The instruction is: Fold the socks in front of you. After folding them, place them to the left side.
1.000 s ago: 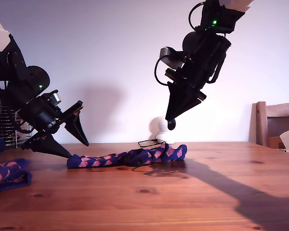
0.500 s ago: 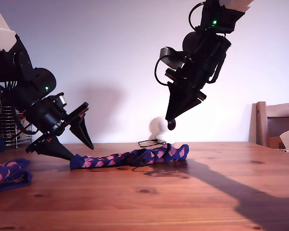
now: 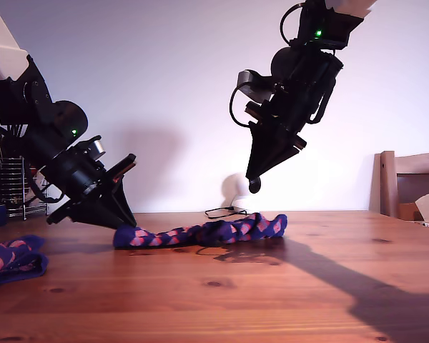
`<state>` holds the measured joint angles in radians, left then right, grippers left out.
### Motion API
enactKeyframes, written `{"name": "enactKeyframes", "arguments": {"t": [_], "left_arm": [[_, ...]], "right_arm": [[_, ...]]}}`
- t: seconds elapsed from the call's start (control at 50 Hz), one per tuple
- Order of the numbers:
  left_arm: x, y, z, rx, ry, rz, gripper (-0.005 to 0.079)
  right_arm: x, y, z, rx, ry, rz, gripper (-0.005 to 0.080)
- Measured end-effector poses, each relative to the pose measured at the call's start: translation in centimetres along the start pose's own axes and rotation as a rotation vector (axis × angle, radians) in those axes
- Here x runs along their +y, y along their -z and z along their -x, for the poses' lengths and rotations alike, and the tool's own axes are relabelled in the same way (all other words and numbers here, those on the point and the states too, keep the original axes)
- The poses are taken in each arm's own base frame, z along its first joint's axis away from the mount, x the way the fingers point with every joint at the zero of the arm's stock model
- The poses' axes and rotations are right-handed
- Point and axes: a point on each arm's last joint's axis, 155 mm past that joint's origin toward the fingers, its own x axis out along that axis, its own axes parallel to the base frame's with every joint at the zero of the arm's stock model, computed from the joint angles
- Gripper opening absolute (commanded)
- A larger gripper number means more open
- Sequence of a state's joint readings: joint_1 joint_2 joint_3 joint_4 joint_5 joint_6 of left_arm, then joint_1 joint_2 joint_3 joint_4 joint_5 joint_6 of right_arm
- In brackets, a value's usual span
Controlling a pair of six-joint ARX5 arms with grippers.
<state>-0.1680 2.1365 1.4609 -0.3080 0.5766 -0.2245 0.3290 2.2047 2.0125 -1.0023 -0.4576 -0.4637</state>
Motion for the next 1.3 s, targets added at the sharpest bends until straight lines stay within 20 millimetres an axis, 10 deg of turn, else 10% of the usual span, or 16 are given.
{"name": "enactKeyframes", "arguments": {"t": [0.64,1.3], "left_arm": [[-1.0,3.9,2.8,0.163,-0.024,-0.075,-0.0019],[-3.6,6.7,7.6,0.273,-0.018,-0.144,-0.0019]], "right_arm": [[-3.9,-2.5,0.2,-0.082,0.184,0.019,-0.0011],[-6.4,0.1,-6.2,-0.021,0.168,-0.008,-0.0011]]}}
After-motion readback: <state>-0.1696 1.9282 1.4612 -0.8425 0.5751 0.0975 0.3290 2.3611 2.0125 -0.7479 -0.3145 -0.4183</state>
